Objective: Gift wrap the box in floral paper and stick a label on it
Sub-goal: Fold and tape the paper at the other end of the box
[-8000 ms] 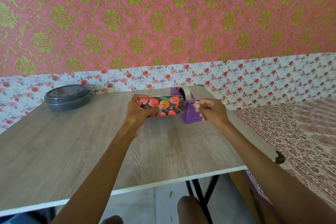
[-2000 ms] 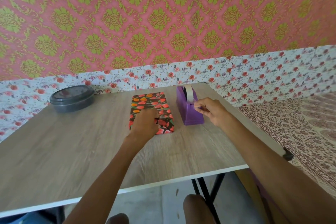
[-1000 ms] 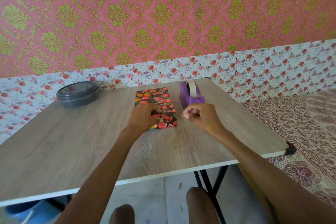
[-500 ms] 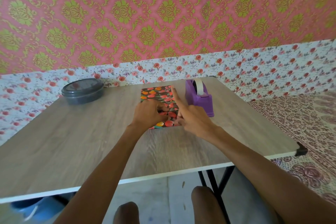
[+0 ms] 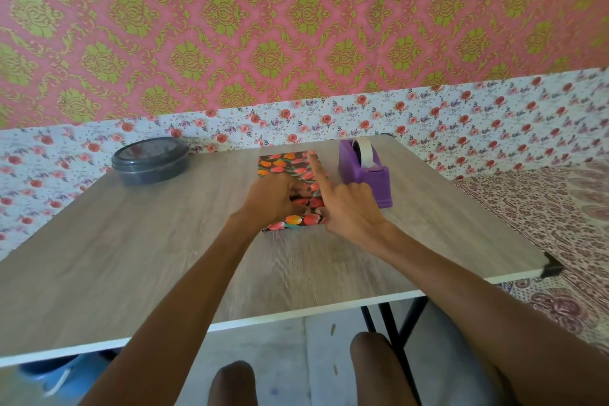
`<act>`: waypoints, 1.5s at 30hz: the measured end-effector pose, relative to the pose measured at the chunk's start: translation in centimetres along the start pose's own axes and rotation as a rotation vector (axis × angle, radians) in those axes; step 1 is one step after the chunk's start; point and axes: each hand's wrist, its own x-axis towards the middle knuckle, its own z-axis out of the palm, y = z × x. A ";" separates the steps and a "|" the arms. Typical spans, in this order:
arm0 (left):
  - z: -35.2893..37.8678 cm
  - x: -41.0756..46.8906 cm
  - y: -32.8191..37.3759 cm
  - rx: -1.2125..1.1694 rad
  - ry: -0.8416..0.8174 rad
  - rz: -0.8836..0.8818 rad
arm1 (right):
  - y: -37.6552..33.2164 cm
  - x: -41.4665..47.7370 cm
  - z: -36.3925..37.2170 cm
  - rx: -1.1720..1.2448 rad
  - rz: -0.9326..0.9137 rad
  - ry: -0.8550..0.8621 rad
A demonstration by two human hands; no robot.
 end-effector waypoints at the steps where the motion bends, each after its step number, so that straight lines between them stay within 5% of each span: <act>1: -0.1 0.0 0.2 0.024 -0.006 0.005 | -0.1 0.1 -0.2 -0.015 0.019 0.000; 12: -0.5 0.4 0.0 -0.032 -0.061 0.008 | 1.1 -0.1 1.1 0.010 0.061 0.000; 22: -0.5 -0.1 0.9 0.009 0.001 -0.046 | 1.3 -0.5 1.3 0.514 0.062 -0.045; 40: -0.2 -0.1 0.4 -0.020 -0.045 -0.042 | 0.8 0.5 3.6 0.565 0.094 0.087; 45: -0.7 -0.6 -0.5 -0.267 -0.150 -0.086 | 1.4 0.4 3.8 0.600 0.061 0.077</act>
